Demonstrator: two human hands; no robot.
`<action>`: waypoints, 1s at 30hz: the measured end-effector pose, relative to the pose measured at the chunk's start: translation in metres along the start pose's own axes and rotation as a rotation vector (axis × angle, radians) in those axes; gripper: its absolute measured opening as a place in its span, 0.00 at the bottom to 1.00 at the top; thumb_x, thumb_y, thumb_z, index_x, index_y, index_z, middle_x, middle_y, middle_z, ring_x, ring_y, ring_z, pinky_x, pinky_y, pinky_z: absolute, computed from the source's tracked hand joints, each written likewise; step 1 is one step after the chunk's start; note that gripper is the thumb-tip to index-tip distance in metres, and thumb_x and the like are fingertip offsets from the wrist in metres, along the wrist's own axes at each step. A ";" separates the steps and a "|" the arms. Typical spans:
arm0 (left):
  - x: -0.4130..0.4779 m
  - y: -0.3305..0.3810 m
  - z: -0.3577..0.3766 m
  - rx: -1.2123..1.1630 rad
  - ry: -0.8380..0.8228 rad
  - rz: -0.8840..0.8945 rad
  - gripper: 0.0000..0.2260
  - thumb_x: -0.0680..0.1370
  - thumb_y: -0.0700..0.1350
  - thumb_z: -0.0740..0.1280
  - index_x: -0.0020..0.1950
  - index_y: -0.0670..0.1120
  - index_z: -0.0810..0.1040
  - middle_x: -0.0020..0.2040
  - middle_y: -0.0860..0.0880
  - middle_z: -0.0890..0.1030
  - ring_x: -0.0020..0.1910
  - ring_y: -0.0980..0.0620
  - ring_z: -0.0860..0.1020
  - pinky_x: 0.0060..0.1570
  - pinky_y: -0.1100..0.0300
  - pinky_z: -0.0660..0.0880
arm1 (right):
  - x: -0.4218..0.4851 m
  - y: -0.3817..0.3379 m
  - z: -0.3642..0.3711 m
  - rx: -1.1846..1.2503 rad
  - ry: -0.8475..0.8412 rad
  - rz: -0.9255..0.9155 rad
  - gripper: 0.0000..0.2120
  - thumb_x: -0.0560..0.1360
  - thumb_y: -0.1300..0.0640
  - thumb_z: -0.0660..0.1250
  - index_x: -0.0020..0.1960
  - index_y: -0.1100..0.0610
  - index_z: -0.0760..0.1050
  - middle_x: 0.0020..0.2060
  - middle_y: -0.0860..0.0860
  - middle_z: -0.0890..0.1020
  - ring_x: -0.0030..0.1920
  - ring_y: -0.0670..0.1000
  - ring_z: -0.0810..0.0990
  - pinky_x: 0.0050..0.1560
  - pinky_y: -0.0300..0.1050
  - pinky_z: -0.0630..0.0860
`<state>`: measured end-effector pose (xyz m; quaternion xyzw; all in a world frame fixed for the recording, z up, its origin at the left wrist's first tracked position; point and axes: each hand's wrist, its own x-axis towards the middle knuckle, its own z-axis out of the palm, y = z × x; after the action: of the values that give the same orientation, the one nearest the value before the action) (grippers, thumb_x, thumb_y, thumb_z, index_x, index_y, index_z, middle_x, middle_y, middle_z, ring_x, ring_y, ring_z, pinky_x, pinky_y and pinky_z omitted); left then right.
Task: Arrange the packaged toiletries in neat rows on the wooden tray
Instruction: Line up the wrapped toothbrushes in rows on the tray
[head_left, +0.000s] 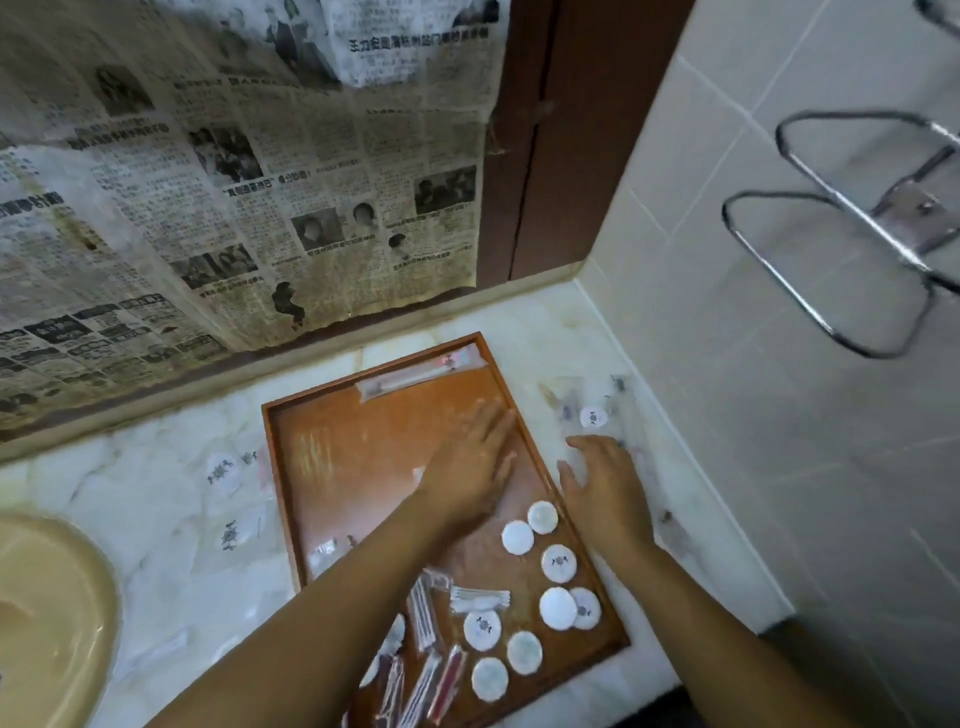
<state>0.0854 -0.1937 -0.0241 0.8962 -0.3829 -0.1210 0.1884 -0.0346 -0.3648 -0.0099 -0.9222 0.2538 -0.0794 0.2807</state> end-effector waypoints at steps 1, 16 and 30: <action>0.006 0.009 0.007 0.021 -0.070 0.039 0.27 0.86 0.57 0.51 0.84 0.50 0.52 0.84 0.50 0.48 0.82 0.48 0.46 0.80 0.51 0.47 | -0.005 0.012 -0.006 -0.010 0.025 0.049 0.13 0.78 0.54 0.71 0.61 0.55 0.80 0.58 0.53 0.82 0.60 0.56 0.78 0.62 0.51 0.77; 0.024 0.018 0.065 0.077 -0.147 0.082 0.35 0.82 0.62 0.43 0.83 0.41 0.51 0.83 0.46 0.47 0.81 0.48 0.43 0.80 0.51 0.48 | 0.025 0.086 -0.068 0.008 -0.328 0.466 0.21 0.72 0.49 0.73 0.64 0.52 0.79 0.59 0.50 0.82 0.57 0.54 0.82 0.57 0.50 0.80; 0.004 0.028 0.016 -0.104 -0.086 0.031 0.29 0.86 0.57 0.54 0.83 0.46 0.54 0.83 0.50 0.50 0.82 0.54 0.46 0.80 0.57 0.44 | 0.032 0.052 -0.083 -0.182 -0.270 0.159 0.08 0.79 0.55 0.67 0.53 0.51 0.84 0.47 0.49 0.85 0.47 0.55 0.82 0.47 0.48 0.80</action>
<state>0.0646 -0.2186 -0.0262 0.8731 -0.3979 -0.1760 0.2200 -0.0529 -0.4577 0.0303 -0.9231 0.2922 0.0909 0.2331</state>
